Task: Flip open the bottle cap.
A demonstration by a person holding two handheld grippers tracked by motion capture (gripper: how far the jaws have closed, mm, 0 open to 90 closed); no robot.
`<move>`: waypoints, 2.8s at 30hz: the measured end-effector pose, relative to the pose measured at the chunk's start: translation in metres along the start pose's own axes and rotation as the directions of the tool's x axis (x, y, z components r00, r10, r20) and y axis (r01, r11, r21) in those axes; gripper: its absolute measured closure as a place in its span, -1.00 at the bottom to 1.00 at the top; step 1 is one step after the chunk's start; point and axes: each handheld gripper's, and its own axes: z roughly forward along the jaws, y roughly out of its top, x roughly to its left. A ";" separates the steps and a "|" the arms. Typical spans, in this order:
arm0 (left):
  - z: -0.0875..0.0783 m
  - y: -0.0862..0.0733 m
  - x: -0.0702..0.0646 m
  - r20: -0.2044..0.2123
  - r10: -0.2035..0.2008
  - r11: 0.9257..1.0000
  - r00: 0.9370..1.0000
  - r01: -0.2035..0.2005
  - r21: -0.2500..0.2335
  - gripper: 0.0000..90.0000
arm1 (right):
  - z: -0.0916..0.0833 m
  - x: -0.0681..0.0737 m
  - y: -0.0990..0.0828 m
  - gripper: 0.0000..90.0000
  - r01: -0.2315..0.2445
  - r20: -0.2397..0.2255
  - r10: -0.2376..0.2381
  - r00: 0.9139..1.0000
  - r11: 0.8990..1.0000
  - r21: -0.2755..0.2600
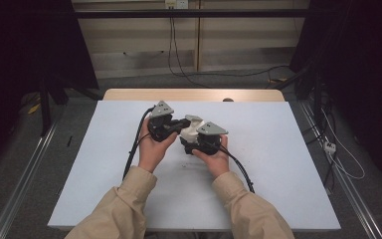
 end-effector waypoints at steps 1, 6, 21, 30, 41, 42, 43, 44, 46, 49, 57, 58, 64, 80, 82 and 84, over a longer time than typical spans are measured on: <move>0.000 0.001 0.000 0.001 -0.001 1.000 1.000 0.001 0.001 1.00 | 0.000 0.000 0.000 -0.58 0.001 0.000 -0.001 1.000 1.000 0.000; 0.004 0.004 0.001 0.004 -0.008 1.000 1.000 0.008 -0.001 1.00 | 0.000 0.000 0.000 -0.58 0.000 0.001 0.000 1.000 1.000 0.001; 0.013 0.012 0.000 0.015 -0.016 1.000 1.000 0.016 -0.009 1.00 | 0.000 0.000 0.000 -0.58 0.000 0.002 0.000 1.000 1.000 0.001; 0.014 0.014 0.000 0.011 -0.017 1.000 1.000 0.017 -0.012 1.00 | 0.000 0.000 0.000 -0.58 0.003 0.004 -0.003 1.000 1.000 0.005; 0.016 0.019 0.001 0.000 -0.007 1.000 1.000 0.007 -0.005 1.00 | 0.000 0.000 0.000 -0.58 0.006 0.005 -0.006 1.000 1.000 0.006; 0.016 0.020 0.001 0.002 -0.011 1.000 1.000 0.011 -0.004 1.00 | 0.000 0.000 0.000 -0.58 0.006 0.005 -0.006 1.000 1.000 0.005; 0.017 0.020 0.001 0.001 -0.011 1.000 1.000 0.011 -0.005 1.00 | 0.000 0.001 0.000 -0.58 0.008 0.006 -0.008 1.000 1.000 0.005; 0.017 0.021 0.002 0.002 -0.009 1.000 1.000 0.009 -0.003 1.00 | 0.000 0.001 0.000 -0.58 0.010 0.006 -0.011 1.000 1.000 0.004; 0.018 0.022 0.002 0.004 -0.014 1.000 1.000 0.014 -0.002 1.00 | 0.000 0.001 0.000 -0.58 0.012 0.007 -0.012 1.000 1.000 0.004; 0.020 0.023 0.002 0.010 -0.018 1.000 1.000 0.018 -0.003 1.00 | 0.001 0.001 0.000 -0.58 0.011 0.006 -0.011 1.000 1.000 0.004; 0.024 0.025 0.002 0.007 -0.016 1.000 1.000 0.016 -0.001 1.00 | 0.001 0.001 0.000 -0.58 0.013 0.006 -0.013 1.000 1.000 0.005; 0.024 0.026 0.003 0.007 -0.014 1.000 1.000 0.014 0.001 1.00 | 0.001 0.001 0.000 -0.58 0.013 0.006 -0.013 1.000 1.000 0.005; 0.029 0.029 0.002 0.009 -0.011 1.000 1.000 0.011 0.007 1.00 | 0.001 0.001 0.000 -0.58 0.013 0.007 -0.013 1.000 1.000 0.005; 0.036 0.035 0.004 0.006 -0.006 1.000 1.000 0.006 0.016 1.00 | 0.001 0.001 0.000 -0.58 0.011 0.007 -0.011 1.000 1.000 0.007; 0.037 0.036 0.004 0.009 -0.007 1.000 1.000 0.007 0.016 1.00 | 0.001 0.001 0.000 -0.58 0.009 0.007 -0.009 1.000 1.000 0.008; 0.038 0.036 0.004 0.008 -0.007 1.000 1.000 0.007 0.018 1.00 | 0.001 0.001 0.000 -0.58 0.007 0.007 -0.007 1.000 1.000 0.008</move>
